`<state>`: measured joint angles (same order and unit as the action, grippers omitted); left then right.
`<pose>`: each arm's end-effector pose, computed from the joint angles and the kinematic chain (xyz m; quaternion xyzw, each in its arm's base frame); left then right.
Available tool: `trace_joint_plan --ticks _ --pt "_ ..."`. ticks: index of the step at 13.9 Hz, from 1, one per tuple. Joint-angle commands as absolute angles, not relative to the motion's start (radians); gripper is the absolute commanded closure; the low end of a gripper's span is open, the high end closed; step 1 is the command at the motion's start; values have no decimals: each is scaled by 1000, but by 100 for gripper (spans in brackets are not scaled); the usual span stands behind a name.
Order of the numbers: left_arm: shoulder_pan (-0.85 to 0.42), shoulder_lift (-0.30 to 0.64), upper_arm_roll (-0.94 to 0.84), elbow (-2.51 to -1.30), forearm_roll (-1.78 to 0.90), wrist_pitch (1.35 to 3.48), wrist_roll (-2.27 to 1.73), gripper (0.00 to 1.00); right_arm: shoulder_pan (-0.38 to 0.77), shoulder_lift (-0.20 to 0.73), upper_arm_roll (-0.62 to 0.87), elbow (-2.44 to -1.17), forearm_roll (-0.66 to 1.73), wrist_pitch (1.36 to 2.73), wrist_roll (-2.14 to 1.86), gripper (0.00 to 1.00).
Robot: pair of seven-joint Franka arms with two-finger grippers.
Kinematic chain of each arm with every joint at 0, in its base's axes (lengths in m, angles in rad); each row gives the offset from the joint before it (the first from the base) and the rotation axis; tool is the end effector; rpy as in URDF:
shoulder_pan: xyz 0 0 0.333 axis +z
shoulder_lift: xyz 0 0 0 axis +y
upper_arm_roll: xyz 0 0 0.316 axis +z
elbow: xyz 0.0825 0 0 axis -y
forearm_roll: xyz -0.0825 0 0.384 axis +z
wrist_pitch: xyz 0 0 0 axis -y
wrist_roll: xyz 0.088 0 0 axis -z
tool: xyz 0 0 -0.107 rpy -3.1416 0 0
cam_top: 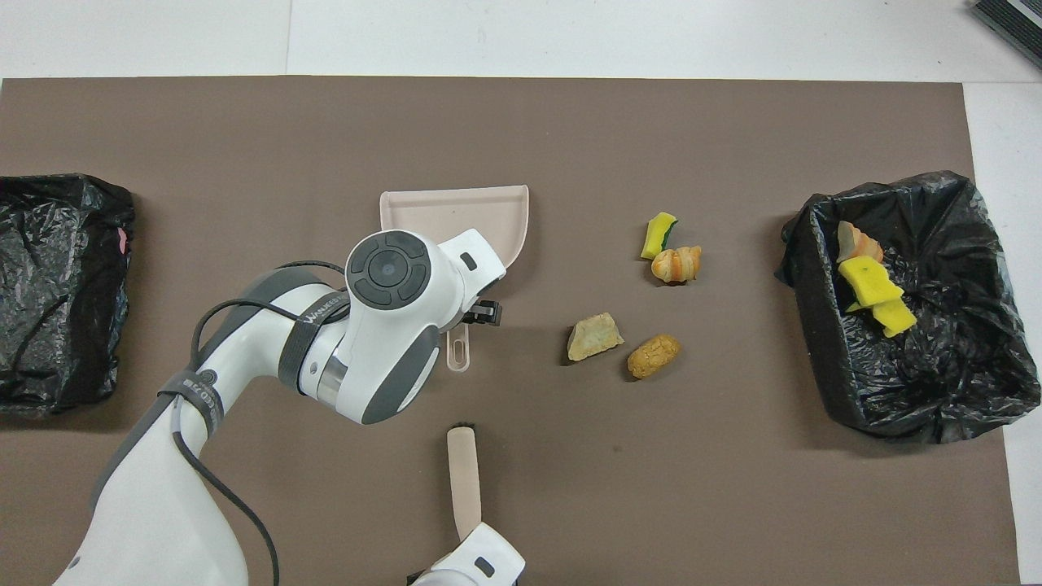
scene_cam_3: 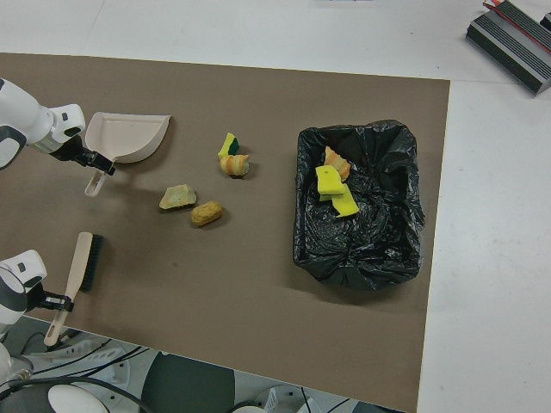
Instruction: Sweep and dump trash in bin
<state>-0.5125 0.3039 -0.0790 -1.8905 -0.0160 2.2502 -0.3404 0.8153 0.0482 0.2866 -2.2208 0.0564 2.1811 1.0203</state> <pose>0.5217 -0.3478 0.3512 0.9924 -0.1182 0.0172 0.0289 0.2348 0.4674 0.3478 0.9984 0.0237 -0.0465 0.0233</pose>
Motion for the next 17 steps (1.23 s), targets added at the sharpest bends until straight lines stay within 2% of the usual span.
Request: trace_joint_plan --ticks 1,2,3,7,9,17 --pt "-526 301 -64 -1890 46 2231 -353 86 767 34 288 -2191 78 2120 1019 100" --pt "-526 299 -66 -1890 49 2209 -351 97 749 14 288 -2194 78 2096 1016 100" --pt "-526 299 -66 -1890 49 2198 -351 100 724 -12 287 -2195 78 2071 1012 100" --pt "-509 275 -64 -1862 139 2149 -309 100 562 -113 287 -2195 77 1945 916 100" --pt "-503 255 -51 -1858 147 2131 -159 100 503 -138 282 -2188 61 1908 853 100" --pt "-451 249 -46 -1853 147 2062 243 100 229 -69 284 -2134 -165 1871 528 100"
